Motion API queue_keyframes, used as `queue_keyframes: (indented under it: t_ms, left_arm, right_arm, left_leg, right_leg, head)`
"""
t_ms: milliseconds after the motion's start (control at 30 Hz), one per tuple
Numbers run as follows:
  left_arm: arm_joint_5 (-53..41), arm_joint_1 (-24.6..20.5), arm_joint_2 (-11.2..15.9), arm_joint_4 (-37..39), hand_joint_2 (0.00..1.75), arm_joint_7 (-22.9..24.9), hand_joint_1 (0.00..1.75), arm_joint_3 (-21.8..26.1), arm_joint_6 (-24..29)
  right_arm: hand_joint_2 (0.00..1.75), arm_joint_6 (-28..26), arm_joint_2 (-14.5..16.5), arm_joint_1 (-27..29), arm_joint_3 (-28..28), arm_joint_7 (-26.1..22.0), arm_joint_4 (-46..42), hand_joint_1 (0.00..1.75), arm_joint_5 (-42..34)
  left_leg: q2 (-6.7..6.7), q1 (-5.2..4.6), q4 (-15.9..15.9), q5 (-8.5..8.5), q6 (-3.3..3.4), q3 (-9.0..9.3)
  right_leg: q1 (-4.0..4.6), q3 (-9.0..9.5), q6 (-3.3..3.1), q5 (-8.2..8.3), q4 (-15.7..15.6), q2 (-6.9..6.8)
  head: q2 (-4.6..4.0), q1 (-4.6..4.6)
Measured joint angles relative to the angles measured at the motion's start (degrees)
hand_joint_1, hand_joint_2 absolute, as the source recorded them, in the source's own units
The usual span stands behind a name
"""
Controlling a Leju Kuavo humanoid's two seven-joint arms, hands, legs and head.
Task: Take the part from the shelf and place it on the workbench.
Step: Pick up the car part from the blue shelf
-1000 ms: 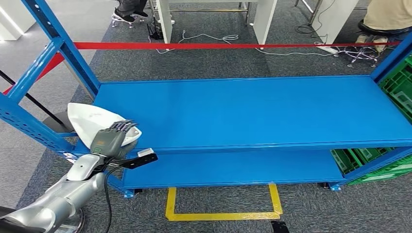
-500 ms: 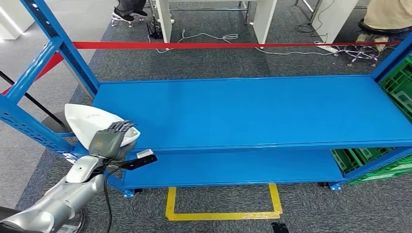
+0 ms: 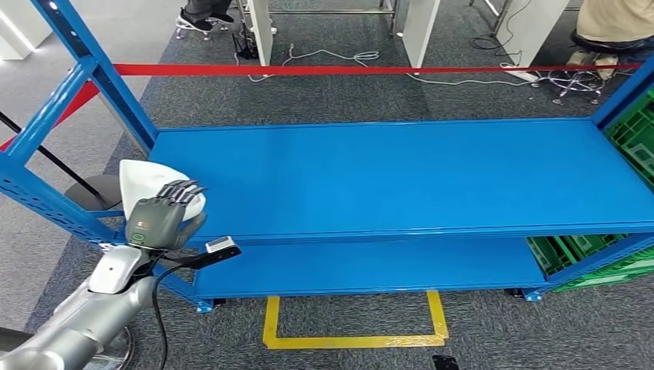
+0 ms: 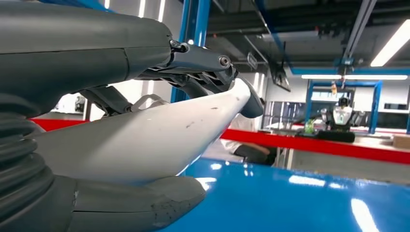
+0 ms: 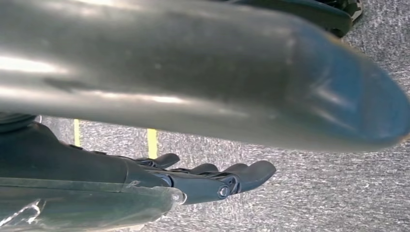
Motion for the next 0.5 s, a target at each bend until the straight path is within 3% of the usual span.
queue_keyframes:
  t_ms: [300,500]
  left_arm:
    - [-0.1,1.36,1.07,-3.88,1.75,0.0,1.75,0.22,-0.02]
    - [1.3,0.54,0.44,-5.48,1.75,-3.35,1.75,-0.55,-1.92]
  right_arm:
    - [0.0,0.01,0.0,0.01,-0.1,0.02,0.0,0.0,-0.09]
    - [0.0,0.09,0.02,-0.01,-0.1,0.13,0.0,0.0,0.6]
  left_leg:
    - [0.0,0.0,0.0,0.0,0.0,-0.02]
    - [0.0,0.0,0.02,0.01,0.01,-0.07]
  right_leg:
    - [0.0,-0.04,0.0,0.0,0.0,0.0]
    - [-0.01,-0.14,0.01,0.01,-0.02,-0.01]
  head:
    - [0.0,-0.01]
    - [-0.01,-0.01]
